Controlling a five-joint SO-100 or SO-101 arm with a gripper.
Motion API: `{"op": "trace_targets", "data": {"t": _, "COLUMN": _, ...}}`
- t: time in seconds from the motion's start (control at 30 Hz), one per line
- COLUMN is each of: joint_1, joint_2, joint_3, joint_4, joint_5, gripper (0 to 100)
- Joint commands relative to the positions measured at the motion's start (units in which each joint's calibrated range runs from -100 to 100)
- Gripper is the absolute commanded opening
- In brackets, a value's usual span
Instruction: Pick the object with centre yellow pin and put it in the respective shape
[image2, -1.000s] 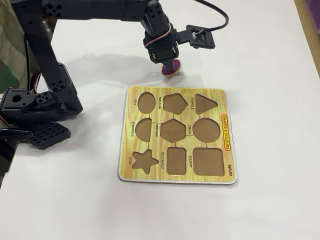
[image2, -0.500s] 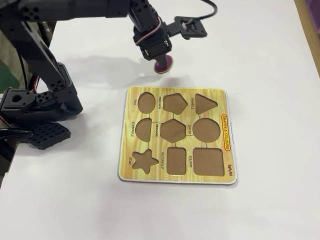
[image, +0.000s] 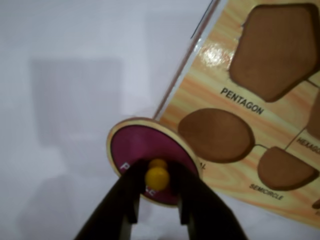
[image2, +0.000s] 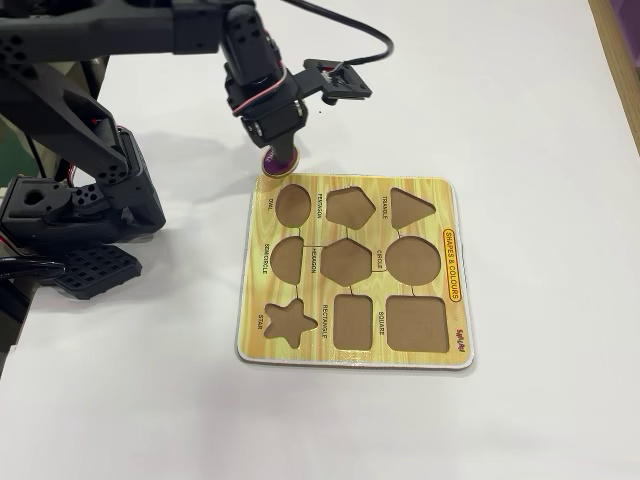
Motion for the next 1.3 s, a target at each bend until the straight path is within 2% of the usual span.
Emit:
{"op": "trace_targets", "data": {"t": 0.0, "joint_1": 0.71, "joint_2": -5.53, "joint_3": 3.33, "joint_4": 0.05, "joint_5": 0.28, "gripper": 4}}
{"op": "trace_targets", "data": {"t": 0.1, "joint_1": 1.00, "joint_2": -7.46, "joint_3": 5.13, "joint_4": 0.40, "joint_5": 0.70, "gripper": 4}}
{"op": "trace_targets", "data": {"t": 0.6, "joint_1": 12.63, "joint_2": -9.21, "joint_3": 4.32, "joint_4": -0.38, "joint_5": 11.58, "gripper": 5}}
{"op": "trace_targets", "data": {"t": 0.77, "joint_1": 13.70, "joint_2": -7.37, "joint_3": 4.32, "joint_4": -0.81, "joint_5": 11.69, "gripper": 5}}
{"op": "trace_targets", "data": {"t": 0.93, "joint_1": 12.63, "joint_2": -2.60, "joint_3": 3.15, "joint_4": -5.65, "joint_5": 11.22, "gripper": 5}}
{"op": "trace_targets", "data": {"t": 1.27, "joint_1": 12.63, "joint_2": 5.60, "joint_3": -4.68, "joint_4": -5.57, "joint_5": 11.69, "gripper": 4}}
